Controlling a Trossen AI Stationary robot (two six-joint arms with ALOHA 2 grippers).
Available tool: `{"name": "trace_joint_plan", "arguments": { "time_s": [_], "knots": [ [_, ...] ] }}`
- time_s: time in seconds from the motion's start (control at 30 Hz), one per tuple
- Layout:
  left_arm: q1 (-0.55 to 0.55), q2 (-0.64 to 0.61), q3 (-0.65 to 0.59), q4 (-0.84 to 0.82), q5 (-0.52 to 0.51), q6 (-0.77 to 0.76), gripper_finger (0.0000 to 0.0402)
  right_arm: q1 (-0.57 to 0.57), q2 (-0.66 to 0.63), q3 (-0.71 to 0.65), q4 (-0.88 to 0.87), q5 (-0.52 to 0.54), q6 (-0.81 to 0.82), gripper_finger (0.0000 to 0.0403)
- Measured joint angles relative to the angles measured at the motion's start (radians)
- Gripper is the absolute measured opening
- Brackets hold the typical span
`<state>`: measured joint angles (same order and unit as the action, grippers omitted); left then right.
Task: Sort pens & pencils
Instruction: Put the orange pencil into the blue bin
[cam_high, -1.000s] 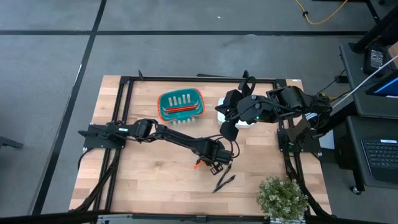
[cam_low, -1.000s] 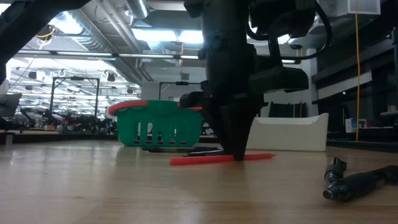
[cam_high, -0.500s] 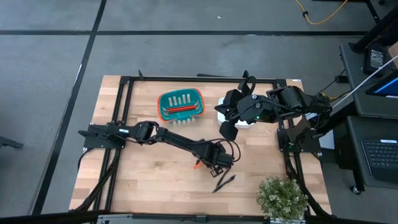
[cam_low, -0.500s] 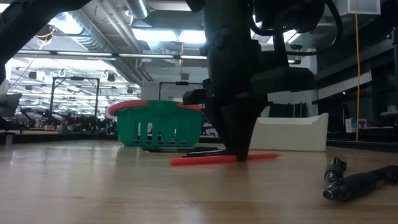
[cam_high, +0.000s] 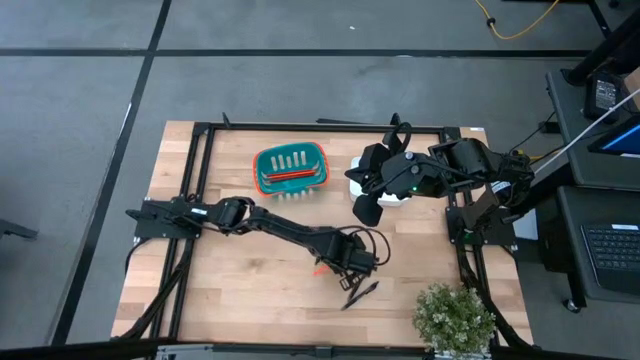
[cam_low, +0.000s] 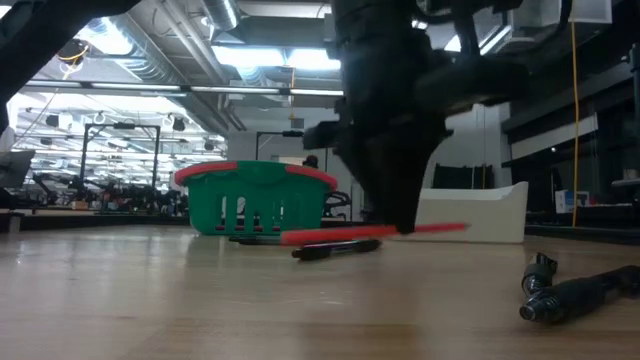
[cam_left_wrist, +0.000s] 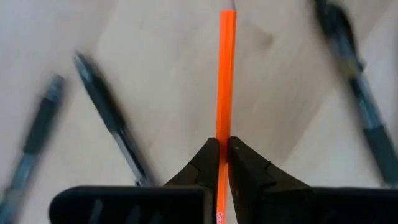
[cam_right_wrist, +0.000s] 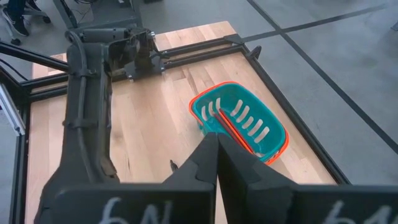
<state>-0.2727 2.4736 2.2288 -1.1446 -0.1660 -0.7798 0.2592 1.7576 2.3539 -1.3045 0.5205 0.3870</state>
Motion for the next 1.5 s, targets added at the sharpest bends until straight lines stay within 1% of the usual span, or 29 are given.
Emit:
{"name": "trace_joint_plan", "arguments": {
  "time_s": [0.23,0.37,0.57,0.67,0.83,1.13,1.37,1.5],
  "knots": [
    [-0.008,-0.002,0.051,-0.073,-0.031,0.002,0.0019,0.000,0.000,0.000,0.000,0.000,0.000,0.0010],
    [-0.006,-0.002,0.064,-0.138,-0.057,0.002,0.0018,0.000,0.000,0.000,-0.001,0.000,0.002,0.0010],
    [-0.005,-0.003,0.066,-0.239,-0.063,0.002,0.0021,0.000,0.000,0.000,-0.001,0.000,0.001,0.0010],
    [-0.003,-0.003,0.066,-0.290,-0.097,0.002,0.0022,0.000,0.000,0.000,-0.001,0.000,0.000,0.0010],
    [-0.002,-0.017,0.066,-0.323,-0.135,0.006,0.0018,0.000,0.000,0.000,-0.001,0.001,-0.007,0.0010],
    [0.010,-0.088,0.066,-0.428,-0.220,0.005,0.0020,-0.001,0.000,0.000,-0.001,0.002,-0.026,0.0010],
    [0.039,-0.136,0.066,-0.429,-0.270,0.058,0.0021,-0.001,0.000,0.000,-0.007,0.002,-0.026,0.0010],
    [0.067,-0.148,0.066,-0.427,-0.281,0.118,0.0020,-0.001,0.000,0.000,-0.016,0.006,-0.028,0.0010]
  ]
}}
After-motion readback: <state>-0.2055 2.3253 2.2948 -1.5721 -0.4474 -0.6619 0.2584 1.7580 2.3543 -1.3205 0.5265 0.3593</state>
